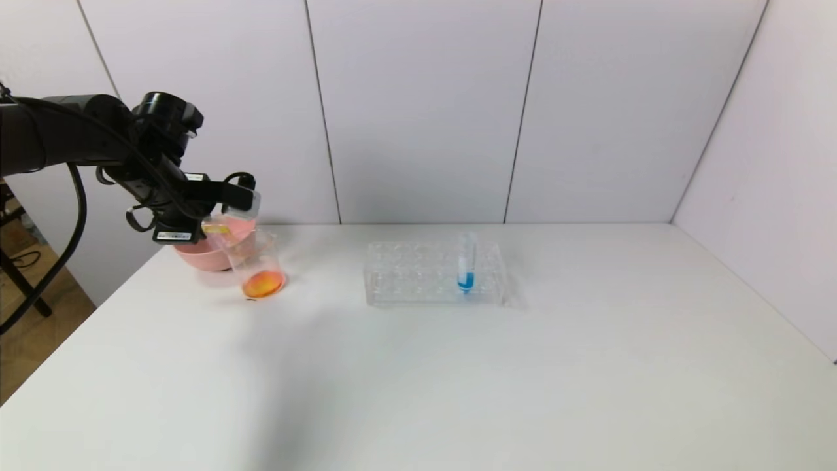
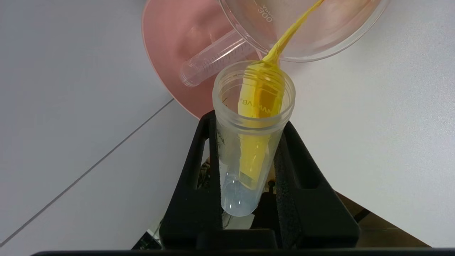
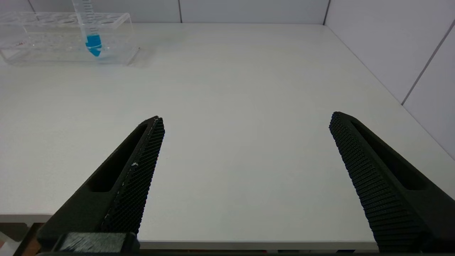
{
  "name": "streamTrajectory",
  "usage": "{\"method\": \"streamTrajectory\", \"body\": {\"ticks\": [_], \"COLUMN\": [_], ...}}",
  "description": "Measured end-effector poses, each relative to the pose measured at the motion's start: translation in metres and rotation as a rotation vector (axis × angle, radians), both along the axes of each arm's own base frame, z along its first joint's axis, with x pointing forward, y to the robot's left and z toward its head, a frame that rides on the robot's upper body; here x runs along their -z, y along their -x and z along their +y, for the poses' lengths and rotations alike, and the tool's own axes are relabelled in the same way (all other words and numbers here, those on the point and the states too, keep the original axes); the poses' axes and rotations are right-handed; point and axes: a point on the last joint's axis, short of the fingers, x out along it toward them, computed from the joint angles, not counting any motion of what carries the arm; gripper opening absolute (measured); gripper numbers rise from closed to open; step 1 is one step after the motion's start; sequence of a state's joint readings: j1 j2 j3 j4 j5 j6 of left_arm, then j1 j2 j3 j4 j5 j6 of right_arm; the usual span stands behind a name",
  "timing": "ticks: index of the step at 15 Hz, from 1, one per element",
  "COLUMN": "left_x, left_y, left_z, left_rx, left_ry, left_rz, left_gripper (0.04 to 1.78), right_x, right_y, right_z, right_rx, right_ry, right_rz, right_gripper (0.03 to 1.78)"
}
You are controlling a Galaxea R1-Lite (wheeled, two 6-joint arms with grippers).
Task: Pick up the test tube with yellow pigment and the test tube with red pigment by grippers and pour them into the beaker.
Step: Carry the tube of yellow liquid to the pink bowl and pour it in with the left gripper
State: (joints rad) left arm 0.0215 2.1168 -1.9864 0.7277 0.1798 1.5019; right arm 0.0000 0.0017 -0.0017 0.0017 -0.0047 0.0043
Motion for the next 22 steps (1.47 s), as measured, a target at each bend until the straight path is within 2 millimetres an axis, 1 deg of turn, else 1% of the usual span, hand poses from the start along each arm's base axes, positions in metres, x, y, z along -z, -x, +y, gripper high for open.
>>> {"method": "streamTrajectory", "body": {"ticks": [6, 17, 22], "left_x": [0.0, -0.001, -0.001], "left_y": [0.0, 0.001, 0.001], "left_z": [-0.004, -0.015, -0.017], "left_rx": [-0.01, -0.044, -0.043], "left_ry": [-0.027, -0.151, -0.153], "left_rz": [0.001, 0.009, 0.01], "left_gripper": [0.44, 0.44, 0.44], "right_x": [0.0, 0.0, 0.0], "right_y": [0.0, 0.0, 0.0], "right_z": [0.0, 0.0, 0.0], "right_rx": [0.0, 0.0, -0.001], "right_ry": [0.0, 0.0, 0.0], "right_rz": [0.0, 0.0, 0.0], "right_gripper": [1.7, 1.7, 1.7]}}
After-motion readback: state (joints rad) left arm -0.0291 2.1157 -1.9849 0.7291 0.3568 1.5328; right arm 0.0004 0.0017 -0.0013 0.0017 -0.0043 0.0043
